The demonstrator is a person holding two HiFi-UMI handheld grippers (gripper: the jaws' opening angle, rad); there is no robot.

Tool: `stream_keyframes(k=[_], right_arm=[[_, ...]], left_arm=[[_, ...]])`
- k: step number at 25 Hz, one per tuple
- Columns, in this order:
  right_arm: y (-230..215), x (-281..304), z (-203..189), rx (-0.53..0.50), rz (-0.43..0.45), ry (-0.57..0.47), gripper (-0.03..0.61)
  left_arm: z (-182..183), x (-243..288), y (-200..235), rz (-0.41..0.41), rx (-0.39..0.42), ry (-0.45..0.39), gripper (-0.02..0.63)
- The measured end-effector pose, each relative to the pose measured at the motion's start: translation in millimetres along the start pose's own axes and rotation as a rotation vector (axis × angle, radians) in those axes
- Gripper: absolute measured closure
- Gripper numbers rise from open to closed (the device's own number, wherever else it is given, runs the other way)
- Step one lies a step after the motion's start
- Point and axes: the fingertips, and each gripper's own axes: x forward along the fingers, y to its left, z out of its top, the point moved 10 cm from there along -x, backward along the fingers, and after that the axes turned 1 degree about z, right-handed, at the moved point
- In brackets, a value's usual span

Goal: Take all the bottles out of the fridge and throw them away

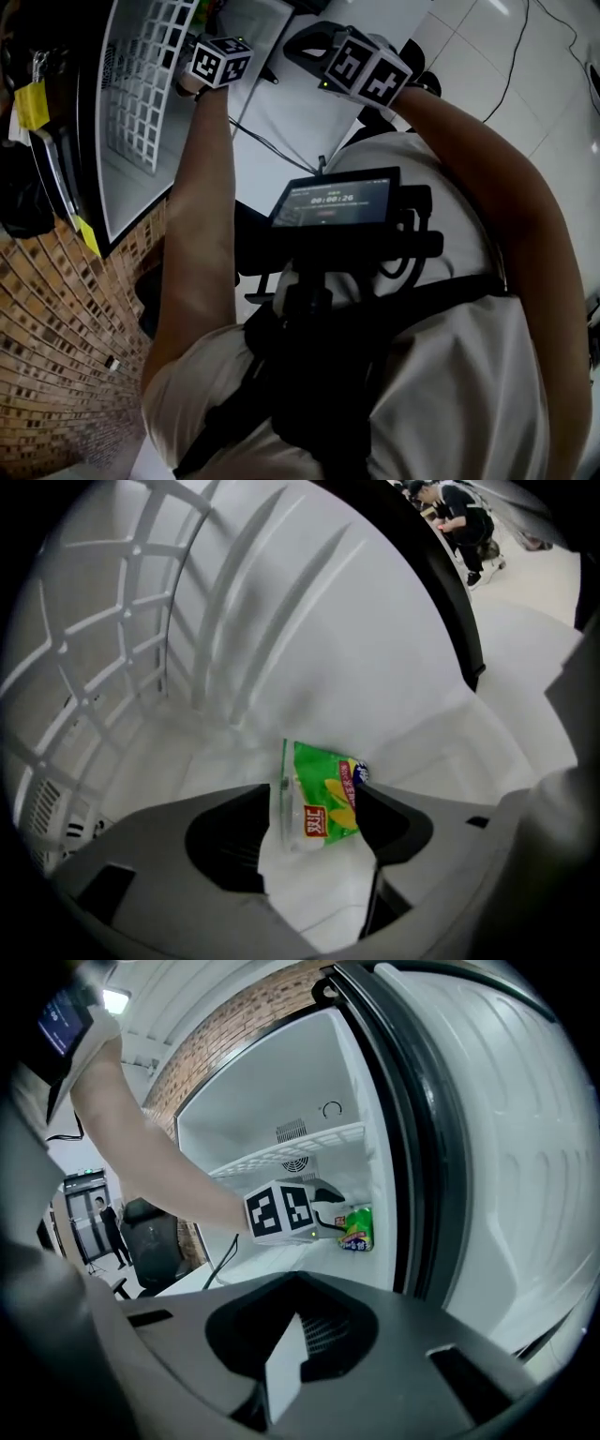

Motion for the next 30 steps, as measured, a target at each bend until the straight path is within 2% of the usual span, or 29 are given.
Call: stream_keyframes(k=[3,5,11,17,24,30], right_arm=[[7,5,-1,0.002,0.011,0.010,0.575],[13,7,-3,0.000,0.020,0.017,0.575],[23,9,-6,-0.001,0.027,0.036,0.575],[24,7,-7,-0.010,0.015,0.026,0.575],[26,4,-11,-0.014,0.012,0.011,0.575],[32,-7,-14,-0.023,0.013,-0.001,0.575]], left_arm=[[1,3,4,0.033,0.047,-0.010,0.313],[-1,9,7,0.024,0.042,0.006,0.313],[-13,33,3,-0.119,0.019,0.083,0.321],[-16,23,-11,-0.143,0.050,0.043,0.583],[-17,-16,-18,-0.087,0.051,-0.010,0.584],[-9,-69,-30,-0.087,-0.005,-0.062,0.584]])
